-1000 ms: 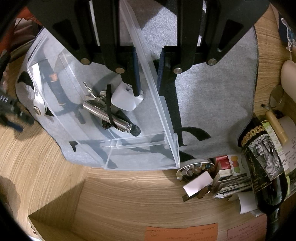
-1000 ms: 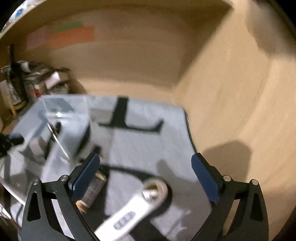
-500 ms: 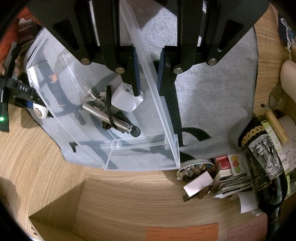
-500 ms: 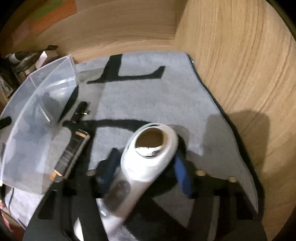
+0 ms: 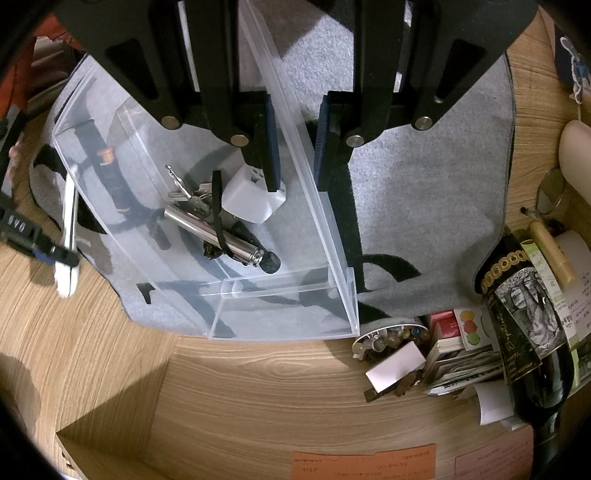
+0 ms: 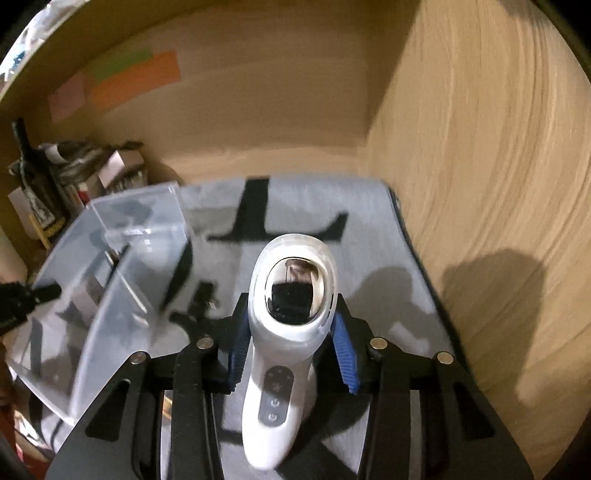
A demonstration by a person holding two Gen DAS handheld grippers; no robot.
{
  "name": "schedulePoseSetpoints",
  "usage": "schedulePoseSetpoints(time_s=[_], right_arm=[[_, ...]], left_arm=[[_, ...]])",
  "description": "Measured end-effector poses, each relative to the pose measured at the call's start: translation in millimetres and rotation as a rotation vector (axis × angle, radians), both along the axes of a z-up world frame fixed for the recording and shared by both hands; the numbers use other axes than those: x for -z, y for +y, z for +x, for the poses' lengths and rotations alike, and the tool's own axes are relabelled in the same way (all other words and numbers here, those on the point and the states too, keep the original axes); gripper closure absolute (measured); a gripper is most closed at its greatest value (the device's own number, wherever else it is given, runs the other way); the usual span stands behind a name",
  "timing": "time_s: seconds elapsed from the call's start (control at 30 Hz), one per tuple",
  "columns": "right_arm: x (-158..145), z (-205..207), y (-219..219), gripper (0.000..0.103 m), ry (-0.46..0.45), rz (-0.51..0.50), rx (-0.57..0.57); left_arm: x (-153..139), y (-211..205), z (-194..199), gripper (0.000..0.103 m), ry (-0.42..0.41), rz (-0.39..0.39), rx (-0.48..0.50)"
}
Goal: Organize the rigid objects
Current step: 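Carry the white handheld device into the box and release it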
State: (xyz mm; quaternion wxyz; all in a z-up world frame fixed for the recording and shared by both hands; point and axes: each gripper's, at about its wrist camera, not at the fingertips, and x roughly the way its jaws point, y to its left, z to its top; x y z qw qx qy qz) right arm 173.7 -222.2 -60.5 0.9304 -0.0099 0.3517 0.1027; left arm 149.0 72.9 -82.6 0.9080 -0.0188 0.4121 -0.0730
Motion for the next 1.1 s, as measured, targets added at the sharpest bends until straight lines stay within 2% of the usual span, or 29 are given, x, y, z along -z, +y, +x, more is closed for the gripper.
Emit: schedulePoseSetpoints(time_s=[0.33, 0.53, 0.67, 0.83, 1.1], right_arm=[[-54, 1, 30, 0.065, -0.166, 0.012, -0.084], [-84, -9, 55, 0.065, -0.257, 0.031, -0.18], [-94, -16, 77, 0.065, -0.285, 0.034, -0.263], [-86, -13, 107, 0.065, -0.26, 0.013, -0.343], [-48, 4, 151, 0.065, -0.12, -0.089, -0.44]], left_arm=[[0, 0, 0, 0.086, 0.0, 0.0, 0.0], [0, 0, 0, 0.086, 0.0, 0.0, 0.0], [0, 0, 0, 0.086, 0.0, -0.001, 0.0], [0, 0, 0, 0.086, 0.0, 0.001, 0.001], [0, 1, 0, 0.086, 0.0, 0.0, 0.0]])
